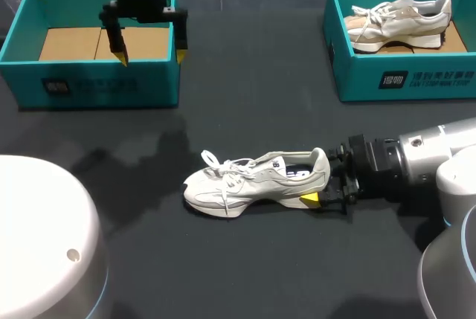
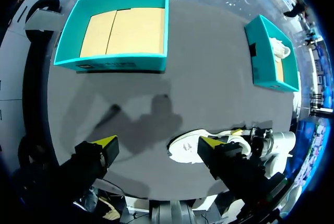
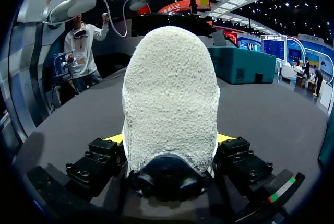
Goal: Take the shoe out of the shoebox, open the shoe tongue, remove and reinsert the insole, then place the shoe into the shoebox
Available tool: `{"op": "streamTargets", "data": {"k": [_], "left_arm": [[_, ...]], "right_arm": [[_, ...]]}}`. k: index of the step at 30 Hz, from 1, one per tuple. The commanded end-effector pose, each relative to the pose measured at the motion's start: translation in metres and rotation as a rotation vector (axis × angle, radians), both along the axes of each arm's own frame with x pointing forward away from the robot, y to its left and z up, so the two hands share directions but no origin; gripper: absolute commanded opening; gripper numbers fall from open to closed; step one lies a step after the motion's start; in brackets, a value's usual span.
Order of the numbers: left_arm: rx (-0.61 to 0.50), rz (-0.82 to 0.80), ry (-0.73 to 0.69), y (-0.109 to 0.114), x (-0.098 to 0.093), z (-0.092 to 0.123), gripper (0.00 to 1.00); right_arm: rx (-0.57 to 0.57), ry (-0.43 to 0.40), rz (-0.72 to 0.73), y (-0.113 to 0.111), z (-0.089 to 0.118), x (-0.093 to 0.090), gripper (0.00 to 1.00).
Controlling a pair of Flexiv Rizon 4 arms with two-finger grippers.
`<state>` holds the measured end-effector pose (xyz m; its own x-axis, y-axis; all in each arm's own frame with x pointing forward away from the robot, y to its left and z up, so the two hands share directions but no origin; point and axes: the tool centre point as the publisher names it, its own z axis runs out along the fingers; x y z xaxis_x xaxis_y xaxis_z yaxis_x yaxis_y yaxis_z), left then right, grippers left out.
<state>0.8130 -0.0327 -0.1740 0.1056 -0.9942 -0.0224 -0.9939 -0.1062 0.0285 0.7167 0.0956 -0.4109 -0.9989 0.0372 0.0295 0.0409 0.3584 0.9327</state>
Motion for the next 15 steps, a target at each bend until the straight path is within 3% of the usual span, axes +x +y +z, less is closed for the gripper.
{"op": "streamTargets", "data": {"k": [1,8,15], "left_arm": [[0.064,0.019,-0.016,-0.044,-0.025,-0.020,1.00],[0.120,-0.038,-0.020,-0.109,-0.065,-0.047,1.00],[0.097,-0.066,0.040,-0.154,-0.081,-0.065,1.00]], "right_arm": [[-0.005,0.001,0.000,0.000,0.001,-0.001,0.00],[-0.005,0.001,0.000,0.000,0.001,-0.001,0.00],[-0.005,0.001,0.000,0.000,0.001,-0.001,0.00]]}}
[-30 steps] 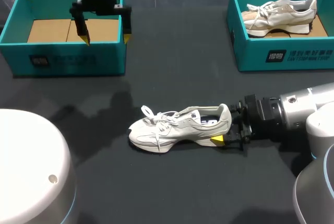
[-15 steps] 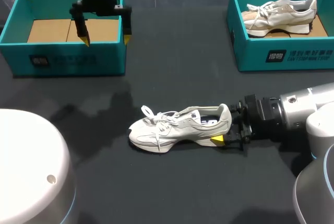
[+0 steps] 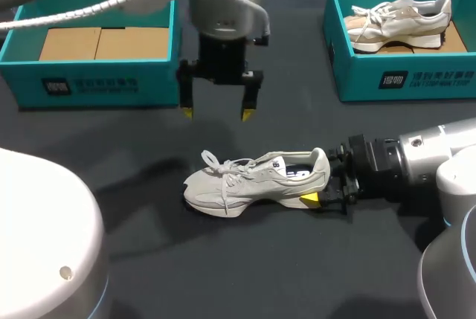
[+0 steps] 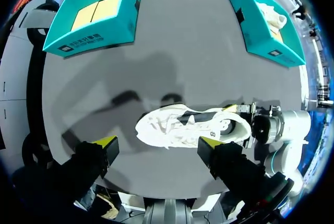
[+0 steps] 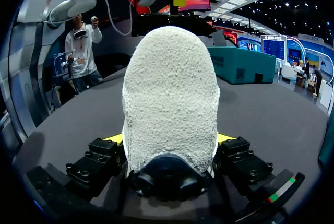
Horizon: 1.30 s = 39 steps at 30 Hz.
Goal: Take the shoe out of the shoebox, open the shoe tongue, remove and reinsert the insole, then place the shoe into the shoebox
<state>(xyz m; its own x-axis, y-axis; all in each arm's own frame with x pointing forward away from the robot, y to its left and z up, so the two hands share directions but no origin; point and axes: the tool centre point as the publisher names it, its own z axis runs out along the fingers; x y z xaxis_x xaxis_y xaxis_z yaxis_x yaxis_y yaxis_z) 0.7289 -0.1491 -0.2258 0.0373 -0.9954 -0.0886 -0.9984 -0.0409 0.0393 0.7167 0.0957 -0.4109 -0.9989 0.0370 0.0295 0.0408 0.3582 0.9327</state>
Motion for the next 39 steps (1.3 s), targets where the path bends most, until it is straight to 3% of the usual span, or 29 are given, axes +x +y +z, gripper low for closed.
{"op": "streamTargets", "data": {"k": [1,3,16,27,39], "left_arm": [[0.037,-0.003,0.035,-0.043,0.001,-0.015,1.00],[0.063,-0.013,0.048,-0.053,-0.003,-0.019,1.00],[0.063,-0.013,0.048,-0.053,-0.003,-0.019,1.00],[0.141,-0.003,0.148,-0.090,-0.005,-0.051,1.00],[0.206,0.005,0.168,-0.103,-0.008,-0.083,1.00]], "right_arm": [[-0.005,0.001,0.000,0.000,0.001,-0.001,0.00],[-0.005,0.001,0.000,0.000,0.001,-0.001,0.00],[-0.005,0.001,0.000,0.000,0.001,-0.001,0.00],[-0.005,0.001,0.000,0.000,0.001,-0.001,0.00],[-0.005,0.001,0.000,0.000,0.001,-0.001,0.00]]}}
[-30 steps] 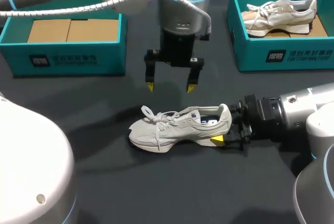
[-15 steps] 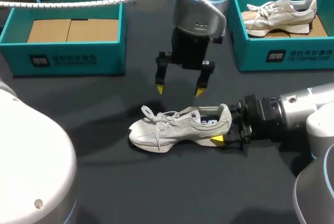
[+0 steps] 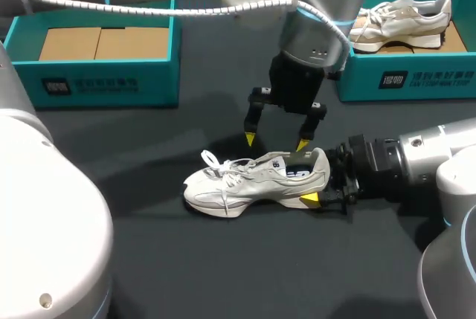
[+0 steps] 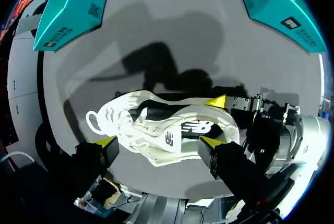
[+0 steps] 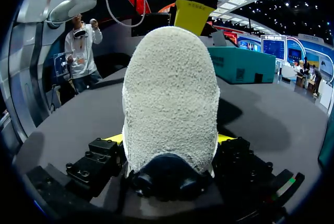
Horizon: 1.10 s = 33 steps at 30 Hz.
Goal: Take the shoe out of the shoebox, open the shoe tongue, remove and reinsert the insole, then place the shoe into the shoebox
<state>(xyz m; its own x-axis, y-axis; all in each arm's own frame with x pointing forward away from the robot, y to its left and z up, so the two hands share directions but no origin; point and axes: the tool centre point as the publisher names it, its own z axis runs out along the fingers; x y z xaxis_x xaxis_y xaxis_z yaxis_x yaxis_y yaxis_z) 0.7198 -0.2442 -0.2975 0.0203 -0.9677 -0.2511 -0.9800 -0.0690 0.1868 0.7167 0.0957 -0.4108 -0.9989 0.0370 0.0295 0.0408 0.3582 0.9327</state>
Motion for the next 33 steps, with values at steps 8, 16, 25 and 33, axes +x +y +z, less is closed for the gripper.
{"op": "streamTargets", "data": {"k": [8,16,25,33], "left_arm": [[0.091,-0.016,0.032,-0.006,-0.003,-0.026,1.00],[0.158,-0.033,0.047,-0.002,-0.011,-0.033,1.00],[0.253,-0.013,0.049,0.005,-0.016,-0.040,1.00],[0.295,0.010,0.104,0.017,-0.018,-0.045,0.99]], "right_arm": [[-0.005,0.001,-0.001,0.000,0.001,-0.001,0.00],[-0.005,0.001,-0.001,0.000,0.001,-0.001,0.00],[-0.005,0.001,-0.001,0.000,0.001,-0.001,0.00],[-0.005,0.001,-0.001,0.000,0.001,-0.001,0.00]]}}
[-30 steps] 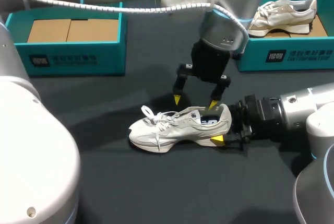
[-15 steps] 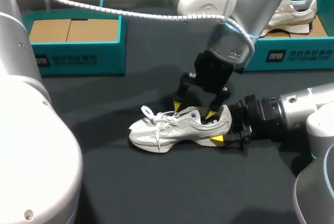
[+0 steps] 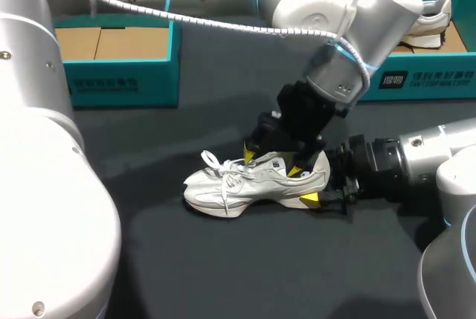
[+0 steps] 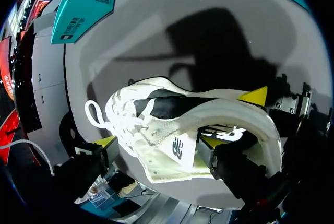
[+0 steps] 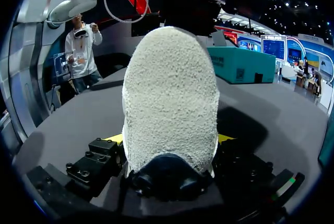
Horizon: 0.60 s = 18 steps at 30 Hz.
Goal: Take the shoe out of the shoebox, open the shoe tongue, remove and reinsert the insole, then place the shoe into the shoebox
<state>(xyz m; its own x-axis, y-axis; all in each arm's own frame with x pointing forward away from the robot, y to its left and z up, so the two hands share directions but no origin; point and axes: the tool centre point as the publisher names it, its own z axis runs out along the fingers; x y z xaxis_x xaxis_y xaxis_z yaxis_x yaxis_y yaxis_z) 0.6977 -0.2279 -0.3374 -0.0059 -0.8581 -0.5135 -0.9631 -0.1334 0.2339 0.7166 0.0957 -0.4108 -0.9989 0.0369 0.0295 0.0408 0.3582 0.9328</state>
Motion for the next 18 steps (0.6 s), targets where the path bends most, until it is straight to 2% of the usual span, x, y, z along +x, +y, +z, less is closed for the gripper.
{"op": "streamTargets", "data": {"k": [1,5,11,14,18], "left_arm": [[0.017,0.016,0.032,0.002,0.004,-0.005,0.99],[0.023,0.034,0.050,0.007,0.003,-0.003,0.88],[0.013,0.037,0.046,0.014,0.001,0.003,0.82],[0.001,0.033,0.042,0.016,0.000,0.008,0.83],[-0.008,0.020,0.024,0.016,-0.002,0.012,0.77]], "right_arm": [[-0.005,0.001,-0.001,0.000,0.001,-0.001,0.00],[-0.005,0.001,-0.001,0.000,0.001,-0.001,0.00],[-0.005,0.001,-0.001,0.000,0.001,-0.001,0.00],[-0.005,0.001,-0.001,0.000,0.001,-0.001,0.00],[-0.005,0.001,-0.001,0.000,0.001,-0.001,0.00]]}}
